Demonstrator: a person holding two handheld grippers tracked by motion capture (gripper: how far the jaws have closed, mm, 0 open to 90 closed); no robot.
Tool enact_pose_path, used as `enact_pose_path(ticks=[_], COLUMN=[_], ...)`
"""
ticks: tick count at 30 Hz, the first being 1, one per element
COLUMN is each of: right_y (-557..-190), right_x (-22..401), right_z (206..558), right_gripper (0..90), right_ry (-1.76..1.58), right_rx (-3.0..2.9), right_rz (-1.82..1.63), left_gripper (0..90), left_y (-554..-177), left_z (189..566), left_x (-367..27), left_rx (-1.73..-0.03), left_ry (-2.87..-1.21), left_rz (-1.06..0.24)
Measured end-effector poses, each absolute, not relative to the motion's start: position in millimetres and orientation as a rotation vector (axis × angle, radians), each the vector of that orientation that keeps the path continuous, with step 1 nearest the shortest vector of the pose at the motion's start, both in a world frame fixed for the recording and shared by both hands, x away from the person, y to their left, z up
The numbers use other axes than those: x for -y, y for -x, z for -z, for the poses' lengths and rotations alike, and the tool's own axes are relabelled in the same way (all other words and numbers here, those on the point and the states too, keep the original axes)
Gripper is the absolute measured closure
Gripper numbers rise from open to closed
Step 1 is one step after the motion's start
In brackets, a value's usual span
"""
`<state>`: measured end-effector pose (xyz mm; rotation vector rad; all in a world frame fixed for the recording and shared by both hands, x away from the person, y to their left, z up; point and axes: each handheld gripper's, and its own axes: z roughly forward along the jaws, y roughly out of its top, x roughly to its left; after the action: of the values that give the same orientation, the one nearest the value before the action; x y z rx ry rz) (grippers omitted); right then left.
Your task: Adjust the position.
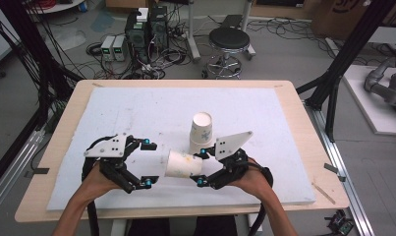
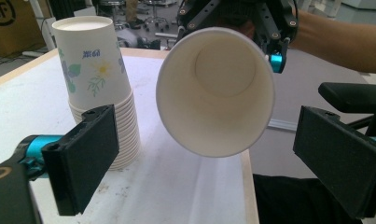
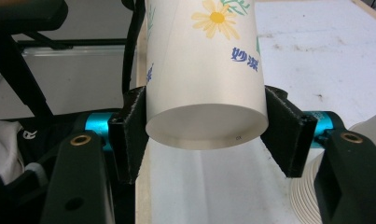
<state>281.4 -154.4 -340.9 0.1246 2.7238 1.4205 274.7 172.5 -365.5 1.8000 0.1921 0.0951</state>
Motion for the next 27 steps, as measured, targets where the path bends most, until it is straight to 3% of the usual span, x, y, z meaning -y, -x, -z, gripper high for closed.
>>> enact_pose_path(ticks=[9, 27], right_y=[-283, -284], right_x=[159, 155], right_z=[352, 357], right_gripper=[37.6, 37.5], right_ry=[-0.11, -0.074], right_rx=[-2.669, -2.641], right_rz=[-1.563, -1.624], left_gripper=[6.9, 6.9], left_y=[-275, -277], left_z=[382, 379], left_x=[-168, -140], left_rx=[-0.178, -0.127], left_ry=[-1.74, -1.69], left_rz=[-0.091, -0.06])
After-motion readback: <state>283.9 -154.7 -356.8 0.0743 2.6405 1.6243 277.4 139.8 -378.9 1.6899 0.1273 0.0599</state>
